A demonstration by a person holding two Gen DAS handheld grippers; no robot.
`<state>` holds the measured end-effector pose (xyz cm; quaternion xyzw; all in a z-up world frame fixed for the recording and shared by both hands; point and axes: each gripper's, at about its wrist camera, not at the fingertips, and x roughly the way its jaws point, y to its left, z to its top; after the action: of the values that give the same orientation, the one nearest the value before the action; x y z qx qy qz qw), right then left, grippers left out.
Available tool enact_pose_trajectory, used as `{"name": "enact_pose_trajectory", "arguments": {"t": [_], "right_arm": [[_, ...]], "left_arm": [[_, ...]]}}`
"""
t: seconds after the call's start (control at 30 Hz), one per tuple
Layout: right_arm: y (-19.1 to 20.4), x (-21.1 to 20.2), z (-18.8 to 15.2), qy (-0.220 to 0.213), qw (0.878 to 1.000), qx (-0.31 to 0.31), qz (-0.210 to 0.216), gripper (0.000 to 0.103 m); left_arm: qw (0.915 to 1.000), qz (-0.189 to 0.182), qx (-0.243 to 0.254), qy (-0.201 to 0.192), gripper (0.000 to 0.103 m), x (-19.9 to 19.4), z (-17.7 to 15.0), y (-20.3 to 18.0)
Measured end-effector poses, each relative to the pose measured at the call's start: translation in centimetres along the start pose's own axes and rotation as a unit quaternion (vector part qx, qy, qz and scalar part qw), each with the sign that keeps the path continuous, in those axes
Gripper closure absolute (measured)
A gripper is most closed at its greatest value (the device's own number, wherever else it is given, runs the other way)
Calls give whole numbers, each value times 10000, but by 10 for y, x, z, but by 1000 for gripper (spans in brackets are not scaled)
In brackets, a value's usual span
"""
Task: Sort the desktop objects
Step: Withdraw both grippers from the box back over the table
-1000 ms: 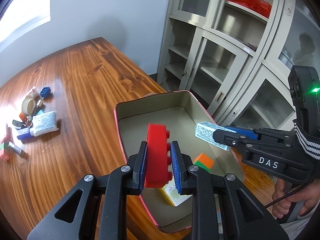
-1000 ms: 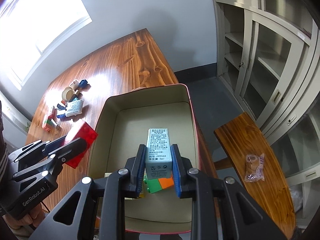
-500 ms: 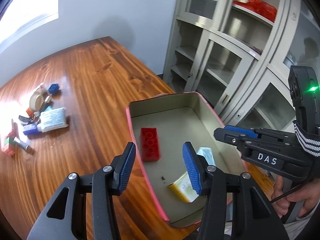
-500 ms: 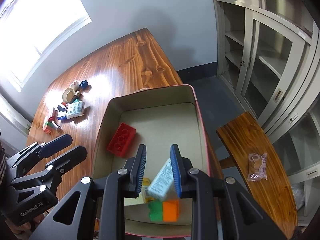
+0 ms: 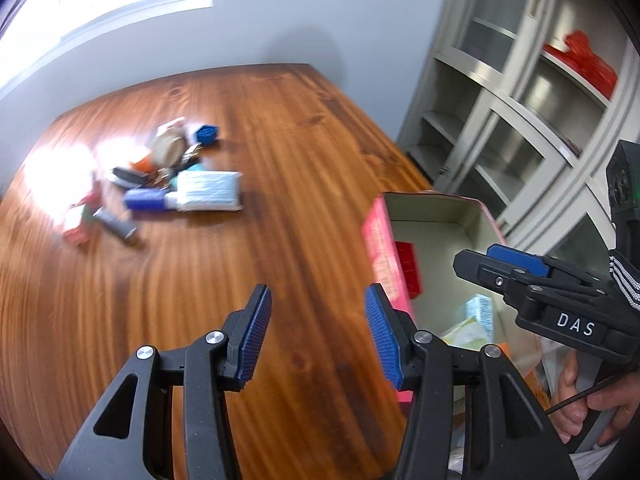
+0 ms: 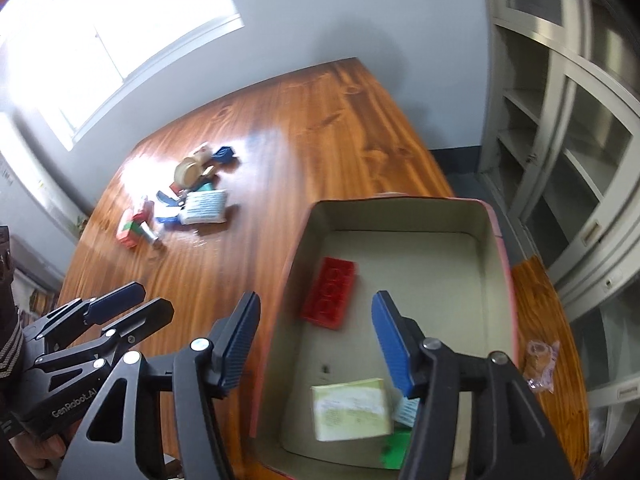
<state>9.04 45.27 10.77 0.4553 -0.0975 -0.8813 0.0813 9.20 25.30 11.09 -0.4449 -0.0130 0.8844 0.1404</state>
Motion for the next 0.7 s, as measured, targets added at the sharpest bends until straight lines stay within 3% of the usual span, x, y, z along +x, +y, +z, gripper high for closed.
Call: {"name": "enact_pose_trajectory", "arguments": {"t": [0.7], "right_arm": [[100, 45, 8, 414, 9957, -647, 510, 28]], "left_arm": [[9930, 681, -960, 9, 50, -32, -22, 110]]}}
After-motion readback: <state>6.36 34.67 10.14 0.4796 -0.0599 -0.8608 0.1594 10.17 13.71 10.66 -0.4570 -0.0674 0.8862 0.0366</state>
